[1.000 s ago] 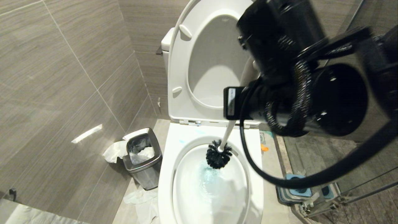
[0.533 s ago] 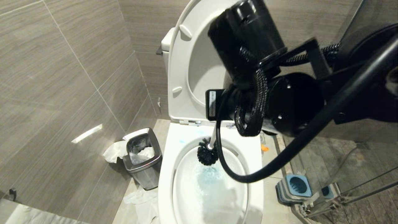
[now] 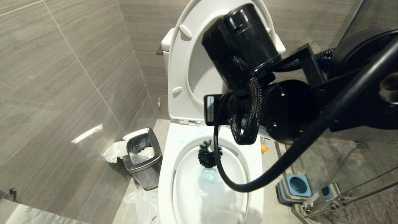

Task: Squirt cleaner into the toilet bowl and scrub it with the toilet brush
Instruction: Scrub the toilet bowl

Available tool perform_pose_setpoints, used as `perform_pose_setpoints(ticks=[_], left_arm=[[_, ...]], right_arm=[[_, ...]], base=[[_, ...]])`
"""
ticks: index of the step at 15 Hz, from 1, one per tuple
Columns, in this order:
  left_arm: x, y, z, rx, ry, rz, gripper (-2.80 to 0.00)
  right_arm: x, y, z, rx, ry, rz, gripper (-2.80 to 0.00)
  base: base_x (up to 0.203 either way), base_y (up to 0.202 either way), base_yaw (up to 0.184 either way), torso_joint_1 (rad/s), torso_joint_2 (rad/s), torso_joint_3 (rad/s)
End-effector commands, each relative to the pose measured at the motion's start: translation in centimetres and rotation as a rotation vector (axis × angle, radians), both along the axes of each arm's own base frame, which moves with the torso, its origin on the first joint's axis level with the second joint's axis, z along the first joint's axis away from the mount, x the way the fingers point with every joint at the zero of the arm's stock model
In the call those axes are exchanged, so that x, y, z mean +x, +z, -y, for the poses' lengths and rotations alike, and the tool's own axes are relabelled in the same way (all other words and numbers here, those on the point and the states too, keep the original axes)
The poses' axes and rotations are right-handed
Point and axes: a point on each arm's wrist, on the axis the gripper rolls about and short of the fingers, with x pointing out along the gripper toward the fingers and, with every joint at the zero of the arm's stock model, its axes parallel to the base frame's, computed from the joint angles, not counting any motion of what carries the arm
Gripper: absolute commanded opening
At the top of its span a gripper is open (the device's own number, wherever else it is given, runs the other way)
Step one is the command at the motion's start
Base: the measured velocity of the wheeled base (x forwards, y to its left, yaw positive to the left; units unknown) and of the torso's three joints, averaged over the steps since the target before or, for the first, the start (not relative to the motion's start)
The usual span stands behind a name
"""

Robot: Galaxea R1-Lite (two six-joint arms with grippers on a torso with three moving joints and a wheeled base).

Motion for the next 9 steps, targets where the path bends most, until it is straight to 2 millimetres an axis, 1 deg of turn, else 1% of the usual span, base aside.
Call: perform_pose_setpoints(ticks=[1, 3, 4, 5, 6, 7, 8, 9], left_arm=[[0.0, 0.0, 0.0, 0.000, 0.000, -0.002, -2.80], [0.0, 0.0, 0.0, 0.000, 0.000, -0.002, -2.80], [0.0, 0.0, 0.0, 0.000, 0.000, -0.002, -2.80], [0.0, 0.0, 0.0, 0.000, 0.000, -0.002, -2.80], [0.0, 0.0, 0.0, 0.000, 0.000, -0.001, -2.80], [0.0, 0.0, 0.0, 0.000, 0.000, -0.002, -2.80], [0.0, 0.0, 0.0, 0.000, 0.000, -0.002, -2.80], [0.0, 0.0, 0.0, 0.000, 0.000, -0.002, -2.80]], right_arm=[[0.0, -0.5, 0.1, -0.035, 0.000, -0.007, -2.80], [-0.1, 2.3, 0.5, 0.020, 0.010, 0.063, -2.80], [0.0, 2.3, 0.5, 0.029, 0.007, 0.065, -2.80], [0.1, 1.3, 0.3, 0.013, -0.001, 0.042, -2.80], [0.3, -0.8, 0.0, -0.027, -0.011, -0.003, -2.80], [0.4, -2.0, -0.1, -0.048, -0.020, -0.029, -2.80], [0.3, -2.0, -0.1, -0.040, -0.025, -0.030, -2.80], [0.1, -0.7, 0.2, 0.000, -0.026, -0.006, -2.80]], base=[[0.000, 0.000, 0.000, 0.000, 0.00, 0.000], [0.000, 0.000, 0.000, 0.000, 0.00, 0.000], [0.000, 0.000, 0.000, 0.000, 0.00, 0.000], [0.000, 0.000, 0.000, 0.000, 0.00, 0.000], [0.000, 0.000, 0.000, 0.000, 0.00, 0.000], [0.000, 0.000, 0.000, 0.000, 0.00, 0.000], [0.000, 0.000, 0.000, 0.000, 0.00, 0.000], [0.000, 0.000, 0.000, 0.000, 0.00, 0.000]])
